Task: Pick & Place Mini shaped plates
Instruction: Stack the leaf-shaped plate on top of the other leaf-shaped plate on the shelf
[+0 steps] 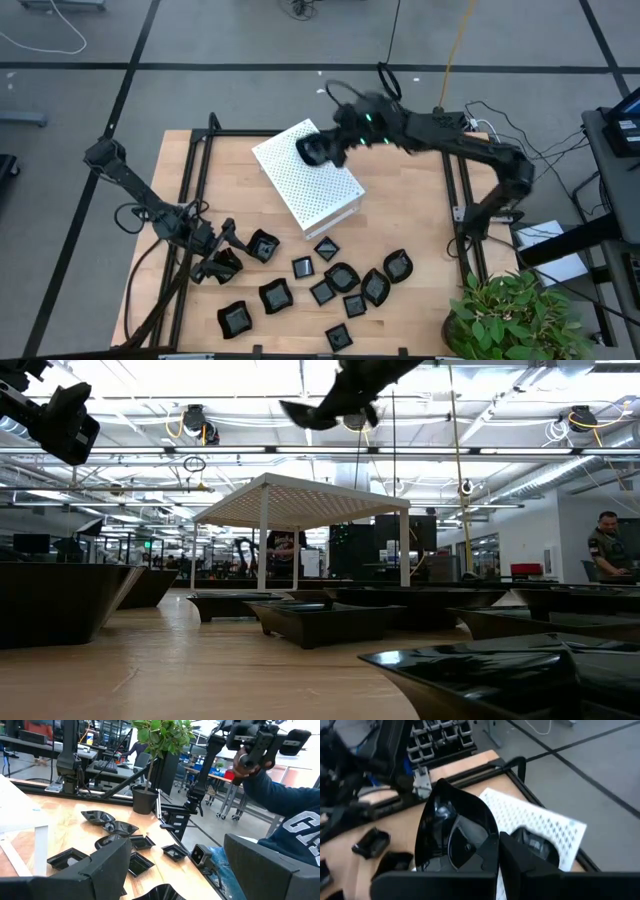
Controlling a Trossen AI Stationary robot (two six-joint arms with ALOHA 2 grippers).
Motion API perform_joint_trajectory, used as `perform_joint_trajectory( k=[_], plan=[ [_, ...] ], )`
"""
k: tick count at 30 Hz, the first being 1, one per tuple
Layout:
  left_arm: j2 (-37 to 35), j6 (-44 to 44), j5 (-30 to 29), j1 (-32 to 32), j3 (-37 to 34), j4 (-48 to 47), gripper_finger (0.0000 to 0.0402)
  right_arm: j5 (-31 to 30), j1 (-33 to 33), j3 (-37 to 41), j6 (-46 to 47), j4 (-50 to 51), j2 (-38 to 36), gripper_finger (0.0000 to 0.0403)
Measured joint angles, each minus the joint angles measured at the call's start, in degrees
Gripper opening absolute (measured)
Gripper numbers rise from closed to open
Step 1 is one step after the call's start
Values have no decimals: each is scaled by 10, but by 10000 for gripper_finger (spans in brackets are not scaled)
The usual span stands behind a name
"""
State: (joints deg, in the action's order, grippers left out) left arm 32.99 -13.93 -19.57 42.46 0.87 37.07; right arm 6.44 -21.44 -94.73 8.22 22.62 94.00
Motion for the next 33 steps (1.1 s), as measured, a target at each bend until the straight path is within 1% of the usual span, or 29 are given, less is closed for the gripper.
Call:
perform_joint_trajectory(
  k=[5,7,10,12,18,23,33],
  plan=[
    [0,0,0,0,0,0,324,89,-52,-96,13,12,99,0],
    [0,0,0,0,0,0,324,119,-65,-132,12,38,130,0],
    [0,0,0,0,0,0,324,133,-78,-166,-11,79,163,0],
    [0,0,0,0,0,0,324,133,-85,-169,-30,97,174,0],
    [0,0,0,0,0,0,324,132,-106,-170,-61,104,188,0],
    [0,0,0,0,0,0,324,133,-109,-155,-76,108,193,0],
    [0,0,0,0,0,0,324,131,-100,-114,-81,72,192,0]
  ],
)
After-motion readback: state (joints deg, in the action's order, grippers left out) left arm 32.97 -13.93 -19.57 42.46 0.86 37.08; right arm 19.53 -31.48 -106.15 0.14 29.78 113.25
